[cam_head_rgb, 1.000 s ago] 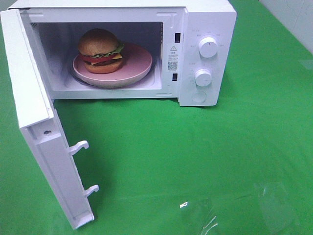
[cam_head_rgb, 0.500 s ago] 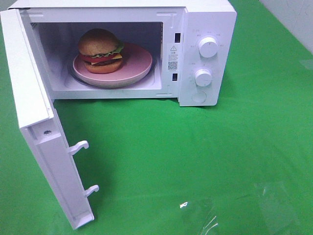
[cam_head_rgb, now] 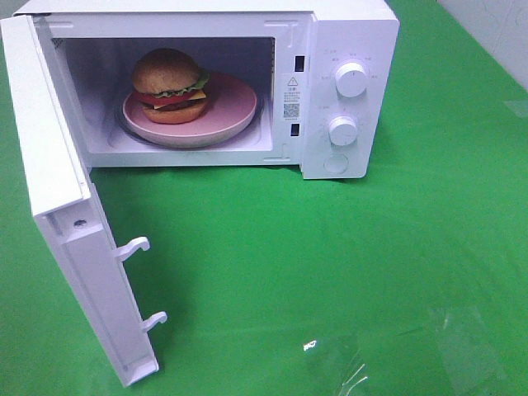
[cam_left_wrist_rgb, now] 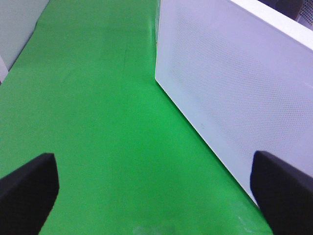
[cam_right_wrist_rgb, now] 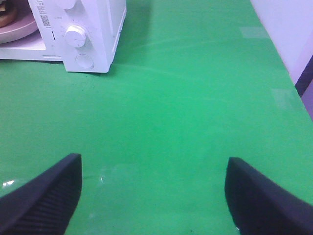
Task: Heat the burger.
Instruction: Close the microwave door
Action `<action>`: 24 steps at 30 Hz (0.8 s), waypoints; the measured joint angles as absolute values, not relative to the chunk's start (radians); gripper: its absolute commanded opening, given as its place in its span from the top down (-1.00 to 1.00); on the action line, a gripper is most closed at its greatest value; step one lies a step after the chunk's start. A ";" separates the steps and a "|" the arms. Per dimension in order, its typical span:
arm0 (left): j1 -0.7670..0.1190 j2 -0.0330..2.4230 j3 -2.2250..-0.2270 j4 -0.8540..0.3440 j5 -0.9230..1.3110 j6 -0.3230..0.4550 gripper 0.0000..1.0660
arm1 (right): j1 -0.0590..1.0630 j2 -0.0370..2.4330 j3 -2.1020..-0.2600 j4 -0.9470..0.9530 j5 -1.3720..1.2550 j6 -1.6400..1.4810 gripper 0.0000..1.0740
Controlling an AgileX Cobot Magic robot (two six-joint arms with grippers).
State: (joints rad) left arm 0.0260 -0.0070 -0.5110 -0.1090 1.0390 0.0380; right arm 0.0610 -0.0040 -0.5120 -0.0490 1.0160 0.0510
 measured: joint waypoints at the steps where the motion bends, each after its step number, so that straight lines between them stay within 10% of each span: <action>1: 0.026 -0.007 -0.511 -0.109 1.039 0.038 -0.88 | 0.061 -0.004 -0.512 -0.049 1.016 0.051 -0.41; 18: 0.026 -0.007 -0.511 -0.109 1.039 0.038 -0.88 | 0.061 -0.004 -0.512 -0.049 1.016 0.051 -0.41; 24: 0.026 -0.007 -0.558 -0.088 0.965 0.038 -0.59 | 0.061 -0.004 -0.512 -0.049 1.016 0.051 -0.41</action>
State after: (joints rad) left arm 0.0260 -0.0070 -0.5580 -0.0880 0.9650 0.0380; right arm 0.0610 -0.0040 -0.5120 -0.0490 1.0160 0.0510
